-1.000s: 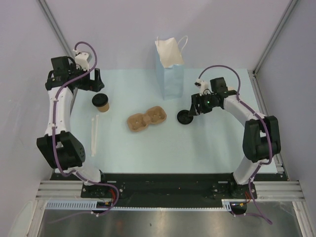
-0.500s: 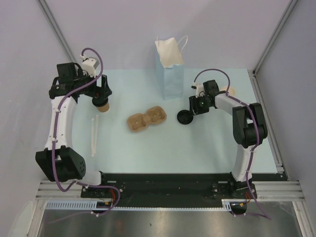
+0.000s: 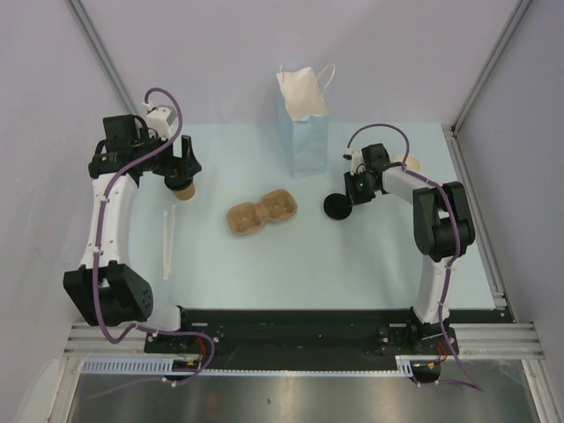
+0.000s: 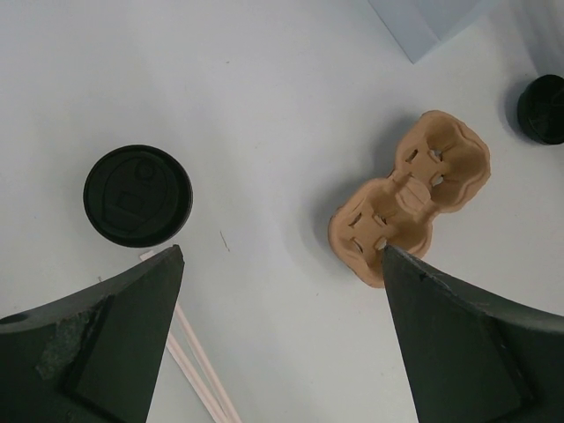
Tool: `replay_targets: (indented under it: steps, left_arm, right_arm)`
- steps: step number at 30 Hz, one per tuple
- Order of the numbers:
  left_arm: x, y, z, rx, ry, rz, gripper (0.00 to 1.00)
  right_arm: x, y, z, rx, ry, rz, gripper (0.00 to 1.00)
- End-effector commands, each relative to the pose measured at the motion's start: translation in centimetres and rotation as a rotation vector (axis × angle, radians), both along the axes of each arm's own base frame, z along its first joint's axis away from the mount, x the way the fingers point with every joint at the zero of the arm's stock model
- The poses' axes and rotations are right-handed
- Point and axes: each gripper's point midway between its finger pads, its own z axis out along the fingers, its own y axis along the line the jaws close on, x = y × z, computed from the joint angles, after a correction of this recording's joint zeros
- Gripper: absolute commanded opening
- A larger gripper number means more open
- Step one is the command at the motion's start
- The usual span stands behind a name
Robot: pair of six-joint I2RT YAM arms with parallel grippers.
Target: Pack the takeout coffee
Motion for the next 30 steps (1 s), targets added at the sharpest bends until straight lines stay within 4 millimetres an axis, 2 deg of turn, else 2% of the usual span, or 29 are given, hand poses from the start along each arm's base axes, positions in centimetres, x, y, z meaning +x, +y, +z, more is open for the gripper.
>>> replay_targets:
  steps: [1, 2, 3, 5, 6, 7, 8, 9, 10, 12, 13, 17, 22, 27, 28, 30]
  left_arm:
    - [0.0, -1.3, 2.2, -0.027, -0.073, -0.033, 0.99]
    - [0.1, -1.7, 2.2, -0.024, -0.077, -0.046, 0.99]
    - [0.1, -2.0, 2.3, -0.017, -0.083, -0.053, 1.00]
    - [0.1, -3.9, 2.4, -0.001, -0.098, -0.117, 1.00]
    - [0.1, -4.7, 2.4, 0.005, -0.102, -0.145, 0.99]
    - [-0.1, -6.3, 2.0, 0.023, -0.099, -0.202, 0.99]
    - [-0.3, -7.4, 1.7, 0.029, -0.092, -0.234, 1.00]
    - [-0.4, -8.2, 1.3, 0.035, -0.085, -0.260, 1.00]
    - [-0.6, -9.6, 0.6, 0.038, -0.071, -0.303, 1.00]
    - [-0.8, -10.8, -0.1, 0.039, -0.055, -0.345, 1.00]
    - [-1.1, -11.8, -0.5, 0.042, -0.042, -0.372, 1.00]
    - [-1.2, -13.5, -2.6, 0.036, 0.020, -0.422, 0.99]
    - [-1.7, -14.7, -5.1, 0.067, 0.078, -0.460, 1.00]
    - [-2.0, -14.8, -7.3, 0.065, 0.148, -0.452, 1.00]
    - [-2.0, -14.9, -7.4, 0.062, 0.152, -0.449, 0.99]
    - [-2.0, -14.8, -7.7, 0.067, 0.154, -0.449, 0.99]
  right_arm:
    - [0.4, -3.1, 3.1, -0.010, -0.021, -0.056, 0.18]
    - [-0.2, -3.8, 3.0, -0.014, -0.007, -0.063, 0.17]
    - [-0.2, -5.6, 4.6, -0.013, -0.037, -0.097, 0.13]
    - [-1.1, -7.4, 5.5, -0.025, -0.041, -0.112, 0.13]
    - [-1.6, -9.5, 6.3, -0.024, -0.047, -0.154, 0.12]
    - [-2.3, -10.1, 6.4, -0.029, -0.036, -0.161, 0.12]
    - [-2.5, -12.1, 6.5, -0.037, -0.039, -0.192, 0.12]
    - [-3.0, -13.1, 6.8, -0.039, -0.041, -0.210, 0.12]
    - [-3.3, -15.4, 6.7, -0.042, -0.032, -0.261, 0.11]
    - [-3.7, -17.4, 6.4, -0.053, -0.031, -0.287, 0.11]
    - [-3.9, -19.2, 6.1, -0.059, -0.028, -0.325, 0.12]
    - [-4.1, -22.8, 4.0, -0.083, -0.002, -0.385, 0.12]
    - [-3.6, -24.4, 1.5, -0.103, 0.018, -0.395, 0.14]
    - [-2.9, -25.2, 0.6, -0.131, 0.000, -0.392, 0.19]
    - [-2.9, -25.3, 0.4, -0.142, 0.001, -0.385, 0.21]
    - [-3.1, -25.6, 0.3, -0.154, 0.007, -0.384, 0.31]
